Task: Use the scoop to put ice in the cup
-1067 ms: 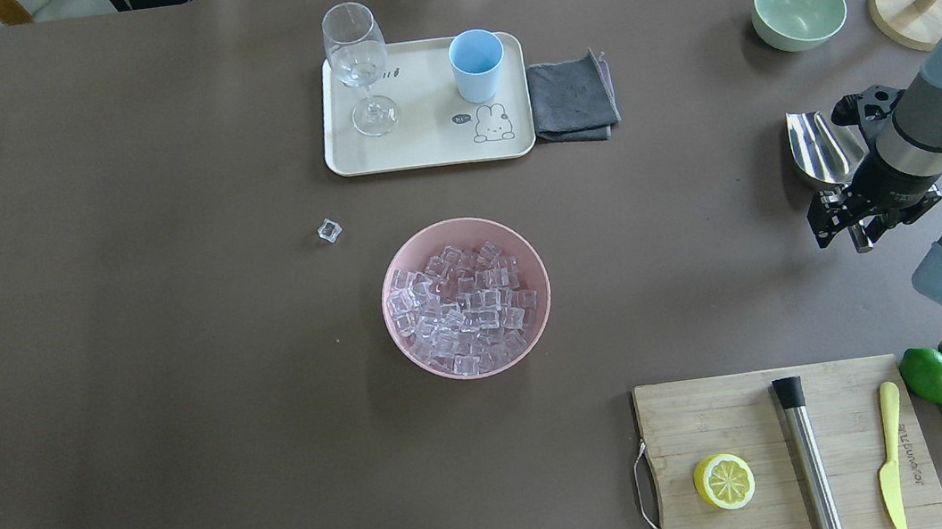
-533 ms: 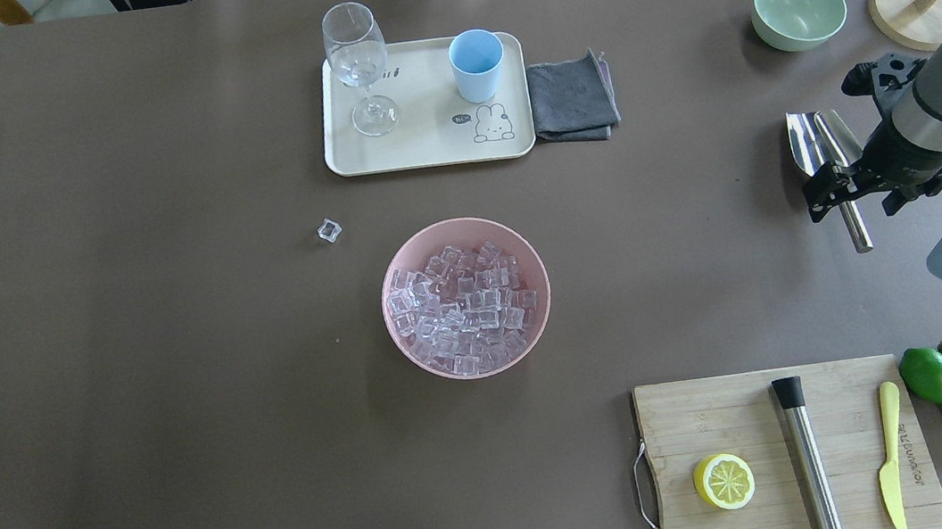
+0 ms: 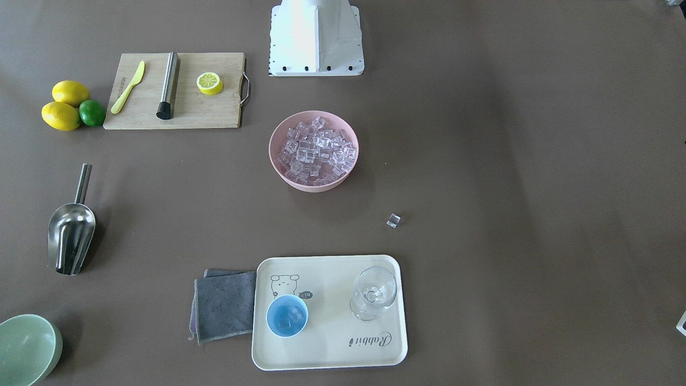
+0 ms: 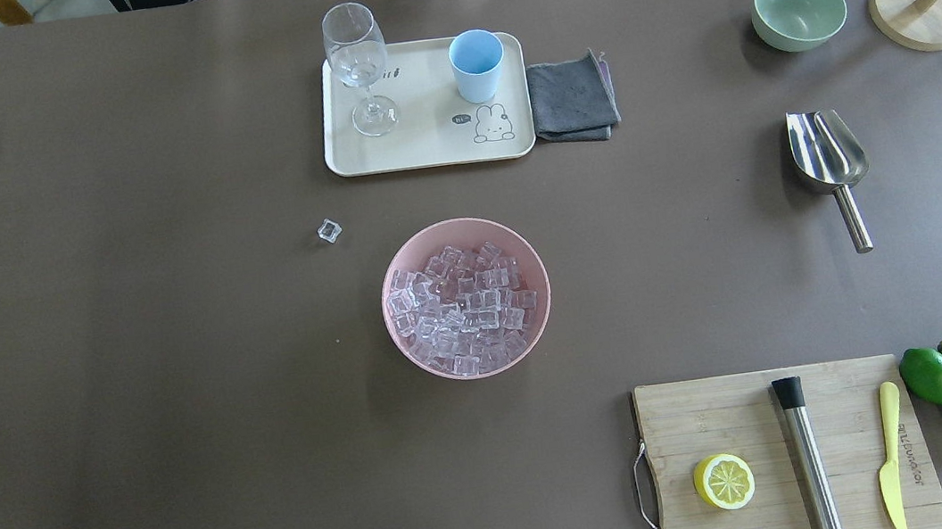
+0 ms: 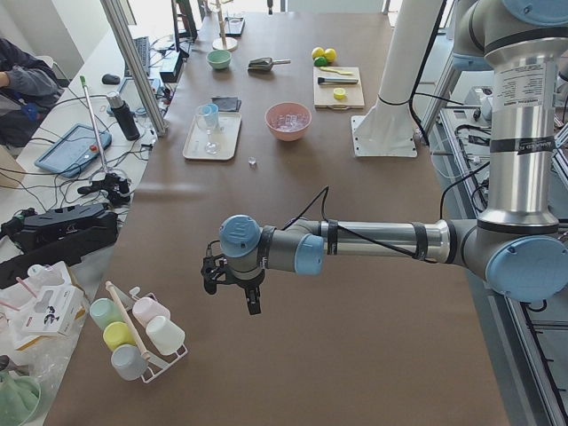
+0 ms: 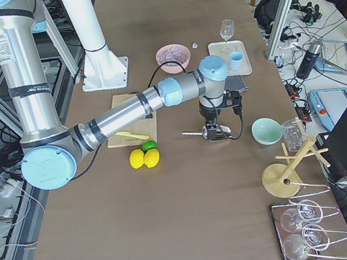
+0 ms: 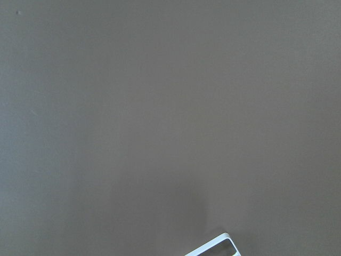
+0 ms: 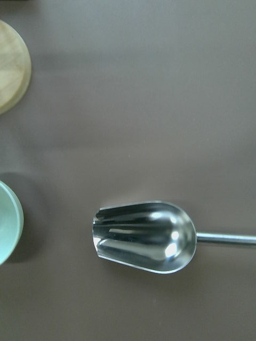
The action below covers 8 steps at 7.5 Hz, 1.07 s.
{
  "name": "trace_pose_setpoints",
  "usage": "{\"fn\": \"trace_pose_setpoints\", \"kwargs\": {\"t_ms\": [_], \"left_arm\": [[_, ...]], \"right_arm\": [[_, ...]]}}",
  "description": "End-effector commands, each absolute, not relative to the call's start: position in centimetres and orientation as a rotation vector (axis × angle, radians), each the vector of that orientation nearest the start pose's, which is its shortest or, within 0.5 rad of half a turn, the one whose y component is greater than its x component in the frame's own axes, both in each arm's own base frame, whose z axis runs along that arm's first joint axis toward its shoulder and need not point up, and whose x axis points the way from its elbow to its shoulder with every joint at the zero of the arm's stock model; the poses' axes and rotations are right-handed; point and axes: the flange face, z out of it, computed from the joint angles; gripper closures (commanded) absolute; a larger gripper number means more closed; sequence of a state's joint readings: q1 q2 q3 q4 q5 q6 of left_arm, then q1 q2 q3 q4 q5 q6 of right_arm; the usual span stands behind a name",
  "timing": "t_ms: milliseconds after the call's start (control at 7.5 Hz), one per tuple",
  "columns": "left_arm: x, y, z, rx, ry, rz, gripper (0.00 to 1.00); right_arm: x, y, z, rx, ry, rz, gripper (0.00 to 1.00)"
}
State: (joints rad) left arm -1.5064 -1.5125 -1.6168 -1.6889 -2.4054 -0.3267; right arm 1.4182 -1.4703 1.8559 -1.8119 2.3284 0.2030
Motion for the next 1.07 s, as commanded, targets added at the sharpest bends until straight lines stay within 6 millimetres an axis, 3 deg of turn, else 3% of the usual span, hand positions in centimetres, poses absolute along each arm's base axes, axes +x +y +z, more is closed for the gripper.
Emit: {"fn": "trace_pose_setpoints", "kwargs": {"t_ms": [0,133,267,400,533,933], "left_arm": [[-2.9,-47.6,64.8,-0.066,0.838,-0.203,0.02],[-2.9,-47.6,64.8,-0.066,0.84,-0.203,0.02],[-2.9,-47.6,64.8,-0.066,0.84,-0.203,0.02],[-2.9,-47.6,64.8,-0.065,0.84,-0.202,0.02],[-2.8,-47.7,64.8,-0.063,0.84,-0.199,0.02],[-2.8,-47.7,64.7,-0.06,0.841,-0.198,0.02]], "right_arm": [[8.9,-49.6,59.2,-0.049,-0.757,-0.069,0.0],[9.9,-48.7,64.4,-0.097,-0.781,-0.083,0.0],[9.9,-47.3,66.7,-0.097,-0.789,-0.086,0.0],[9.8,-46.3,67.8,-0.081,-0.78,-0.094,0.0],[9.8,-45.9,67.5,-0.055,-0.778,-0.105,0.0],[9.8,-46.4,66.9,-0.037,-0.779,-0.111,0.0]]}}
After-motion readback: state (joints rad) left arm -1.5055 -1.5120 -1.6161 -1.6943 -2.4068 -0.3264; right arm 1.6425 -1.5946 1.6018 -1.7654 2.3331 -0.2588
